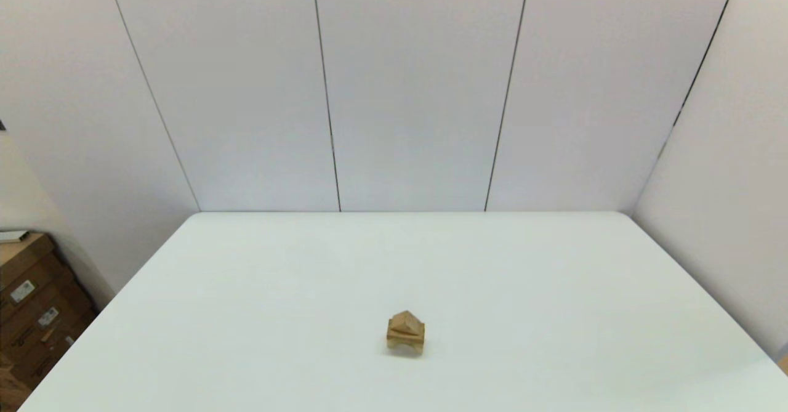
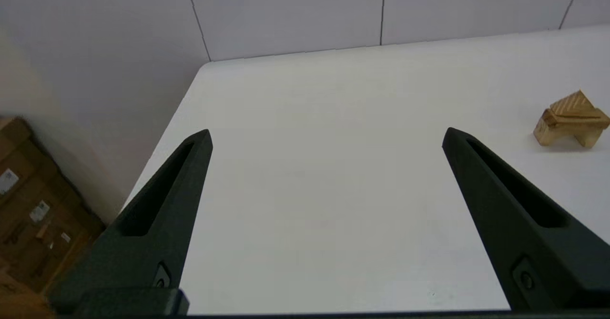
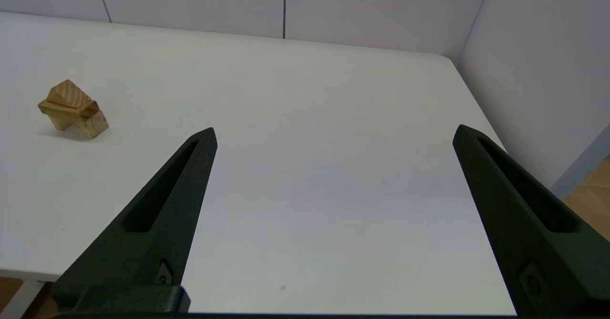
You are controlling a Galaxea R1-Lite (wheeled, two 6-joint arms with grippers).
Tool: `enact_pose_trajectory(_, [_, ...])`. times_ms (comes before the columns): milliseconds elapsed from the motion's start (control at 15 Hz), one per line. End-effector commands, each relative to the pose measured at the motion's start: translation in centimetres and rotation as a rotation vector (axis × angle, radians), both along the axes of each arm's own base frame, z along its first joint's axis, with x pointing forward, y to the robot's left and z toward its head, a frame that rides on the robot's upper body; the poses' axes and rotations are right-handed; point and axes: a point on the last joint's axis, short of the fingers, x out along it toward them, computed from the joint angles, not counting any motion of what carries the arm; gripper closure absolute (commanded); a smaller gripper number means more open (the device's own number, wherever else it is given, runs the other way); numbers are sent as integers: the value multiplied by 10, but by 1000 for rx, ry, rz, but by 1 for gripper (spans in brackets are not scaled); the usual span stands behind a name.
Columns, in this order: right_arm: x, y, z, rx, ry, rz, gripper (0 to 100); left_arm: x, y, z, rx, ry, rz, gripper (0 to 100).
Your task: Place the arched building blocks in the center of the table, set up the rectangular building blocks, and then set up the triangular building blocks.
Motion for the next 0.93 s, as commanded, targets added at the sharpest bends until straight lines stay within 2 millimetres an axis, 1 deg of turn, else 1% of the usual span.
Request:
enact_pose_trajectory(67, [0, 0, 0, -1, -2, 0, 0, 0, 0, 0, -32, 0, 20, 0])
enact_pose_trajectory(933, [0, 0, 0, 2, -1, 1, 0, 0, 0, 0, -32, 0, 20, 0])
